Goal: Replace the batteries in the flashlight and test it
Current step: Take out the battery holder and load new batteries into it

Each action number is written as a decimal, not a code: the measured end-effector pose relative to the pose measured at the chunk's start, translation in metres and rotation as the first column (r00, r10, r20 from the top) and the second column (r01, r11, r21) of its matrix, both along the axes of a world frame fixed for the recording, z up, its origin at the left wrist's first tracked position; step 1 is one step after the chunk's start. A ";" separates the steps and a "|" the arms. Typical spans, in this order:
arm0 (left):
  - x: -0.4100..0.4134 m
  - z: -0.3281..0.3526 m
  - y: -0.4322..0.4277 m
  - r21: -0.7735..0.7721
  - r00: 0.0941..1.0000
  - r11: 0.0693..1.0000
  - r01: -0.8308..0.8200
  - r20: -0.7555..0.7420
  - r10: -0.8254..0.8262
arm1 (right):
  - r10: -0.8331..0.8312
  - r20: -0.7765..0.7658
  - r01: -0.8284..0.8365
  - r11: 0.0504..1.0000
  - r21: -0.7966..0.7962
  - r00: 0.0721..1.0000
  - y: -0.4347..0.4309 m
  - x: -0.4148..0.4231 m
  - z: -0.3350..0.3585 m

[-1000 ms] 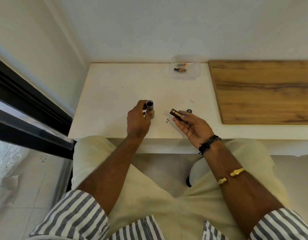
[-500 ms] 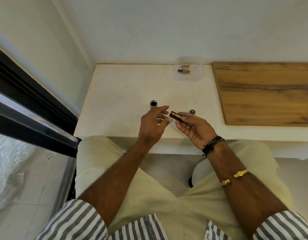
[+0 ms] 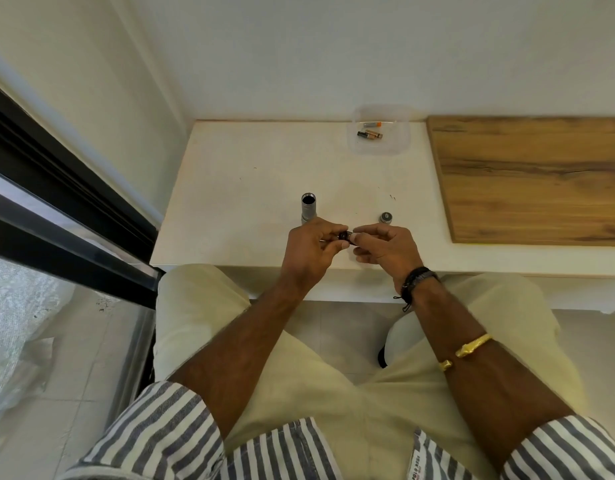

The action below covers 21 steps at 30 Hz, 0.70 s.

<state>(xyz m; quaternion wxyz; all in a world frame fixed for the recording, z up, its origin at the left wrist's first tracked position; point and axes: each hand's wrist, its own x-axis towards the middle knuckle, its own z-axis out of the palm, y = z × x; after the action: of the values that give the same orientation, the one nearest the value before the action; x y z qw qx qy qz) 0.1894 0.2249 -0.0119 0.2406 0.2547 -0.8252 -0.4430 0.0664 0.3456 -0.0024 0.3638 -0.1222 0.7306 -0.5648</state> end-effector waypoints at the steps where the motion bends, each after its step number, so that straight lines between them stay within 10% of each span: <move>1: 0.000 -0.001 0.000 -0.011 1.000 1.000 0.007 0.004 -0.007 | 0.009 -0.039 -0.008 1.000 0.020 0.999 0.000 0.000 0.000; 21: -0.002 0.004 0.005 -0.143 0.993 0.986 0.090 0.088 -0.078 | 0.004 -0.092 0.004 0.996 0.084 0.996 -0.002 -0.001 0.000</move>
<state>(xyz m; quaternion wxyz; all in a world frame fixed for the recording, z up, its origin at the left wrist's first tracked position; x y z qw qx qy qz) 0.1871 0.2295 -0.0081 0.2058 0.2194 -0.8747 -0.3801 0.0652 0.3433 -0.0027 0.3346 -0.1328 0.7697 -0.5272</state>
